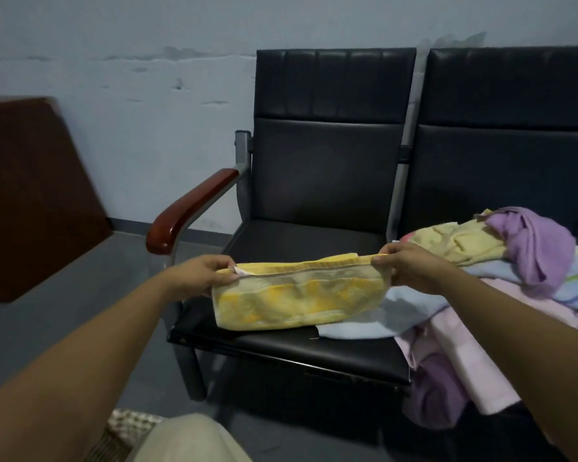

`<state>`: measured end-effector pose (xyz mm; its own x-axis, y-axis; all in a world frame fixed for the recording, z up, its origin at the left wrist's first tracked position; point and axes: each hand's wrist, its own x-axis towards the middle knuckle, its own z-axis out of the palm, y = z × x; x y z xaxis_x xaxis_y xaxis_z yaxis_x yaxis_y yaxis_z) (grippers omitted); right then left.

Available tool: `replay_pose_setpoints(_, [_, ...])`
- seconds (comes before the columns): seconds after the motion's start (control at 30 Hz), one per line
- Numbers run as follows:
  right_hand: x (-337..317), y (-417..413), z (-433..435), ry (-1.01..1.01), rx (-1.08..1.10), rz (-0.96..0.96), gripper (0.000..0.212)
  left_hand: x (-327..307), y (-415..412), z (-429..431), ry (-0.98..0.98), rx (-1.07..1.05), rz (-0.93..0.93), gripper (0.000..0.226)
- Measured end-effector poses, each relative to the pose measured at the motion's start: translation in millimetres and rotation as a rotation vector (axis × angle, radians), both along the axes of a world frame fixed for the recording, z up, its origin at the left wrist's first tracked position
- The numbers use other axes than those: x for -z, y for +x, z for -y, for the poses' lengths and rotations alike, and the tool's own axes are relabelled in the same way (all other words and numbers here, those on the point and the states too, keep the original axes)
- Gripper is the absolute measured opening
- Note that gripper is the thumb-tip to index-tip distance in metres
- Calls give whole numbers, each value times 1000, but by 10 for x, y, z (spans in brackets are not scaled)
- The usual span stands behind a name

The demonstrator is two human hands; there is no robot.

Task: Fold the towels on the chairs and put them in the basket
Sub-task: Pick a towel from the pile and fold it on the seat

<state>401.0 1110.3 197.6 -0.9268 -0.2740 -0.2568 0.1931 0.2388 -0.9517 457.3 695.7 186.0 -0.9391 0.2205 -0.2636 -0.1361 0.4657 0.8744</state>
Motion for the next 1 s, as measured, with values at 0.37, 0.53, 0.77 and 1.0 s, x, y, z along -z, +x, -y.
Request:
replay_pose_setpoints(0.37, [386, -372, 289, 231, 124, -69, 19, 612, -353, 100, -203, -318, -224, 3])
replay_pose_setpoints(0.53, [593, -855, 458, 396, 290, -269, 14, 714, -824, -37, -208, -519, -331, 16])
replay_pose_setpoints(0.77, [1126, -1366, 569, 591, 371, -402, 16, 1048, -1440, -77, -305, -636, -326, 16])
replay_pose_setpoints(1.0, [1469, -1425, 613, 789, 329, -438, 28, 1327, -1530, -139, -430, -658, -324, 25])
